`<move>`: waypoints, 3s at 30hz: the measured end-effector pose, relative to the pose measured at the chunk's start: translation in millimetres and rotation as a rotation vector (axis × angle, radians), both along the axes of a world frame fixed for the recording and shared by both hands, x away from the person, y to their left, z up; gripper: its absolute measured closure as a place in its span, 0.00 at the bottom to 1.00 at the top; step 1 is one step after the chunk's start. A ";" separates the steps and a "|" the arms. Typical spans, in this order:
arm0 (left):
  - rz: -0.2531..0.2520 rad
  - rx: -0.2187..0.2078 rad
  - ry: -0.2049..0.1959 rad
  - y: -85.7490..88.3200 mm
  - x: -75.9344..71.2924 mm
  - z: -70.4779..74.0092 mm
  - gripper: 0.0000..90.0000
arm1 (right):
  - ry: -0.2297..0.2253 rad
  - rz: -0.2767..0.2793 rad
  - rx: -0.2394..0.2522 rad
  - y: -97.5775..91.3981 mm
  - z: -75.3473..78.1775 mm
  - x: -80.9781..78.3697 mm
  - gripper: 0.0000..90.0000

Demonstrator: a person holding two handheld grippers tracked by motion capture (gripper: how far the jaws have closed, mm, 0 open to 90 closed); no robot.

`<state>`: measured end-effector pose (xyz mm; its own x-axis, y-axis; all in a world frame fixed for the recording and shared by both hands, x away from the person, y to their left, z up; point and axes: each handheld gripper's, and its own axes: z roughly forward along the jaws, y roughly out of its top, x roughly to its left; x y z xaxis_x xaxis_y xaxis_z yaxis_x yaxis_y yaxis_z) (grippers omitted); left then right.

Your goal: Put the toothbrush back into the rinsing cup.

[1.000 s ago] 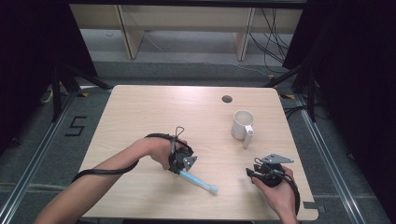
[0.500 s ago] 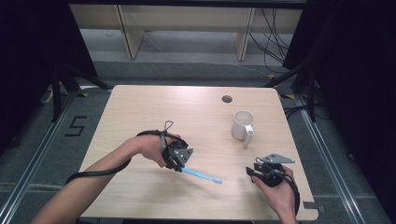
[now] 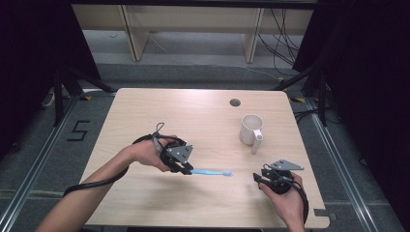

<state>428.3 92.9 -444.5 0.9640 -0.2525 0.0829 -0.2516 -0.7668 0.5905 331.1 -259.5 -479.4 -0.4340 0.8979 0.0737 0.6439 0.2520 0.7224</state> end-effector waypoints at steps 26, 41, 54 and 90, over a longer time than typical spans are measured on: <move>0.295 -0.379 0.025 33.0 -2.7 -16.5 0.87 | -0.050 0.000 0.015 8.1 -2.3 -1.3 0.66; 0.398 -0.562 0.068 30.3 -16.8 -28.9 0.87 | -0.155 0.003 0.109 22.9 -1.2 -2.5 0.65; 0.467 -0.693 0.118 26.0 -22.3 -29.9 0.87 | -0.215 0.008 0.212 33.1 -1.6 -2.2 0.62; 0.595 -0.793 0.114 9.6 -20.5 -36.4 0.87 | -0.403 0.093 0.296 73.7 36.8 3.4 0.61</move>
